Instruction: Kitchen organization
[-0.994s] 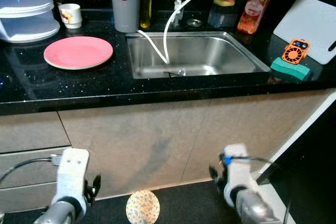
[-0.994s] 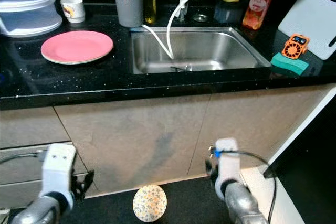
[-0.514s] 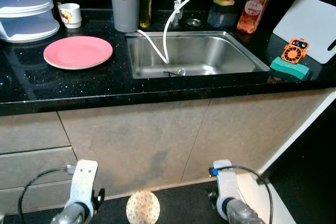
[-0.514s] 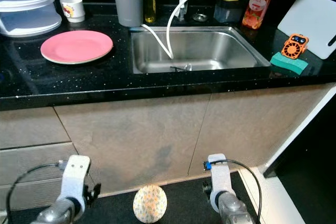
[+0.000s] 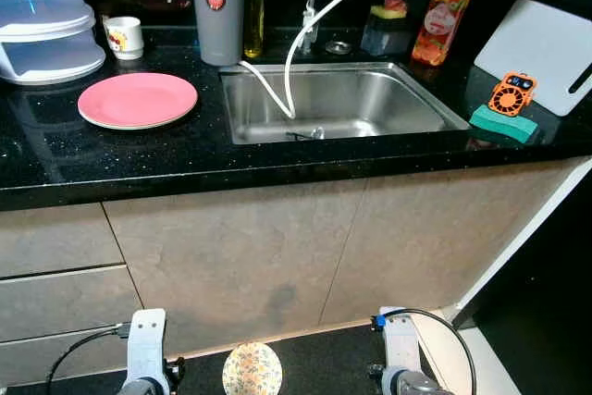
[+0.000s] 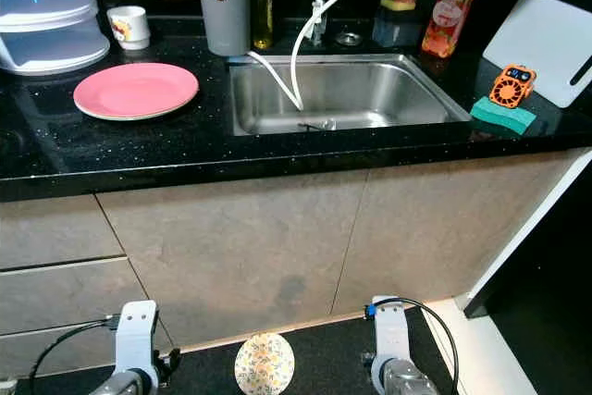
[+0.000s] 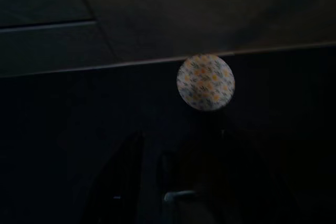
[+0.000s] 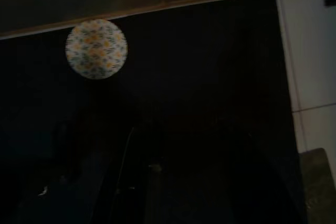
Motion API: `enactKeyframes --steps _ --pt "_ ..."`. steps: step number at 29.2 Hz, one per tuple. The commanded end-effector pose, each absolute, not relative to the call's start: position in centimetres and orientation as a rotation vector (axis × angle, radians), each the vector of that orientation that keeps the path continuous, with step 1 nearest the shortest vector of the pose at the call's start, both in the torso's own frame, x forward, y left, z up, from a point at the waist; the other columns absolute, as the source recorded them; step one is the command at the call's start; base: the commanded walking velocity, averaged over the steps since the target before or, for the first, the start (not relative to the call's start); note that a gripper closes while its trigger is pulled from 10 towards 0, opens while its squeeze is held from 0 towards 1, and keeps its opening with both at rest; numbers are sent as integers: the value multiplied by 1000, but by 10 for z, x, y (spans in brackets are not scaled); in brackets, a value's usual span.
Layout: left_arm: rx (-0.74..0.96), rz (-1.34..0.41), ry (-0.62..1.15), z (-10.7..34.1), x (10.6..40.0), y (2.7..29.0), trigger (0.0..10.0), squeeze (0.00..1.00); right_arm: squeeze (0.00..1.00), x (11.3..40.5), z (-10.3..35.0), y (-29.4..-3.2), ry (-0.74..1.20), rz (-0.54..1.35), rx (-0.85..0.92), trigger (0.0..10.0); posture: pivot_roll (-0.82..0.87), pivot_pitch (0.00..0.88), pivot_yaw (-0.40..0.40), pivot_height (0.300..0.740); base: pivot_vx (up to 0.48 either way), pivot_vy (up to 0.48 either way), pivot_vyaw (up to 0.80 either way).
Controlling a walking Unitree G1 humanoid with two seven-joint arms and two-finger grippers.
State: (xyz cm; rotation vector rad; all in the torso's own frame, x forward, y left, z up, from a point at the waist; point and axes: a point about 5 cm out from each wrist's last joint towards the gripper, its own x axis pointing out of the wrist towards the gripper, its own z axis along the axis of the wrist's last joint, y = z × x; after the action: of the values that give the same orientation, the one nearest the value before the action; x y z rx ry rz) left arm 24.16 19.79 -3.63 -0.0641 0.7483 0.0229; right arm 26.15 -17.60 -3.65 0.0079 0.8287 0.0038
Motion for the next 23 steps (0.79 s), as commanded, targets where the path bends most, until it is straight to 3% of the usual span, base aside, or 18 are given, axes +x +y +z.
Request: enactKeyframes --steps 1,14,23 --pt "-8 -42 781 -44 236 187 10000 0 0 257 -42 -170 853 32 0 10000 3 41 -14 740 0 0 0" --pt "-177 -13 762 -49 238 176 10000 0 0 260 -41 -162 837 41 3 10000 8 29 -43 740 0 0 0" --pt "-86 7 767 -52 234 184 10000 0 0 259 -41 -168 836 10 21 10000 5 26 -52 740 0 0 0"
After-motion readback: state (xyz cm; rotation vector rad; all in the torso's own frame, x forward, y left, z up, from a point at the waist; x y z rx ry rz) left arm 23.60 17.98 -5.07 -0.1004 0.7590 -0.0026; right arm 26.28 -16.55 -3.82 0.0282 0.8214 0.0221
